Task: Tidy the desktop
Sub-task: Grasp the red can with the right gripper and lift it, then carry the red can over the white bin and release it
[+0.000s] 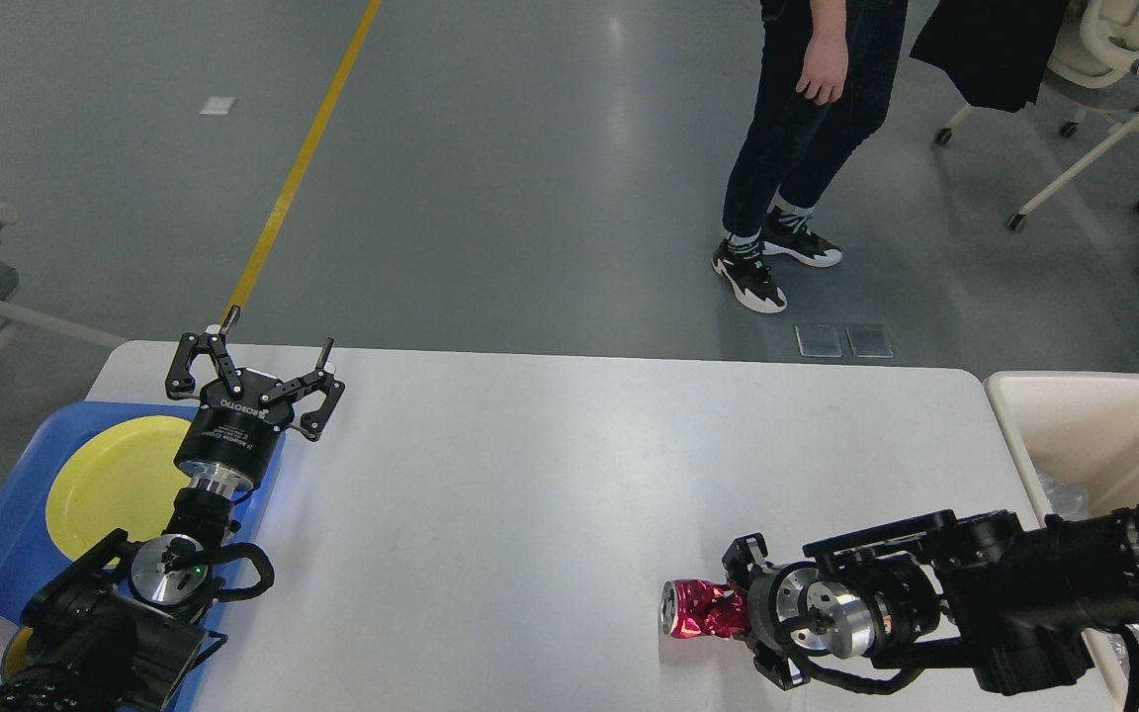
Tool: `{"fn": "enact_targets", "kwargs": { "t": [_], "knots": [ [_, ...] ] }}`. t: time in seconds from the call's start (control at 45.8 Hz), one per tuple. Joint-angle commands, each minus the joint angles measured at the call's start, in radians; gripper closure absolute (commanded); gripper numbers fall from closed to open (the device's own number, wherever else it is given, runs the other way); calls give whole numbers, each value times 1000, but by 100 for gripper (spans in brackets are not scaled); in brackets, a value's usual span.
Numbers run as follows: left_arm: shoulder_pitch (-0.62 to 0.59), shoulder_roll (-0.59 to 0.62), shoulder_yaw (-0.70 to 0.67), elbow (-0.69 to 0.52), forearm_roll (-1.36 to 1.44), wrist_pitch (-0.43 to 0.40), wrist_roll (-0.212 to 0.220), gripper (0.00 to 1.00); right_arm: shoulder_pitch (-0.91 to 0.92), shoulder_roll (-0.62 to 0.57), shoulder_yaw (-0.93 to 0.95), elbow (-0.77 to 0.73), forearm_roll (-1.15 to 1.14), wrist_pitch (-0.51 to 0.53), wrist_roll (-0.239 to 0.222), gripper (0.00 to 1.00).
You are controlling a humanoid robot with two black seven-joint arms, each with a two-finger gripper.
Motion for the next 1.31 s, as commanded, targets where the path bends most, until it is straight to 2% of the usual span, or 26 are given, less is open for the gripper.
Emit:
{"fn": "enact_targets", "kwargs": {
  "t": [0.0,0.175,0.306,0.371,0.502,0.634,0.699,0.786,0.874,0.939,1.005,1.114,1.289],
  "knots": [
    [0,0,0,0,1,0,0,0,5,-9,5,7,1,-2,0,100],
    [0,0,0,0,-1,0,0,0,57,-56,2,22,-9,5,1,100],
    [0,0,0,0,-1,0,0,0,186,-171,-38,72,-96,51,1,100],
    [0,0,0,0,1,0,0,0,318,-240,-133,97,-205,164,-2,100],
    [0,0,0,0,1,1,0,0,646,-316,-383,134,-375,482,15,100],
    [0,0,0,0,1,0,0,0,939,-342,-550,212,-577,746,83,100],
    [0,0,0,0,1,0,0,0,1050,-339,-595,250,-659,835,124,100],
    [2,0,0,0,1,1,0,0,1122,-340,-612,299,-699,878,129,100],
    [0,0,0,0,1,1,0,0,1102,-343,-647,293,-707,837,127,100],
    [0,0,0,0,-1,0,0,0,1006,-342,-690,251,-714,751,124,100],
    [0,0,0,0,-1,0,0,0,872,-343,-711,145,-752,647,123,100],
    [0,0,0,0,-1,1,0,0,593,-349,-713,-162,-791,570,124,100],
    [0,0,0,0,1,0,0,0,133,-340,-638,-735,-773,547,127,100]
  ]
}}
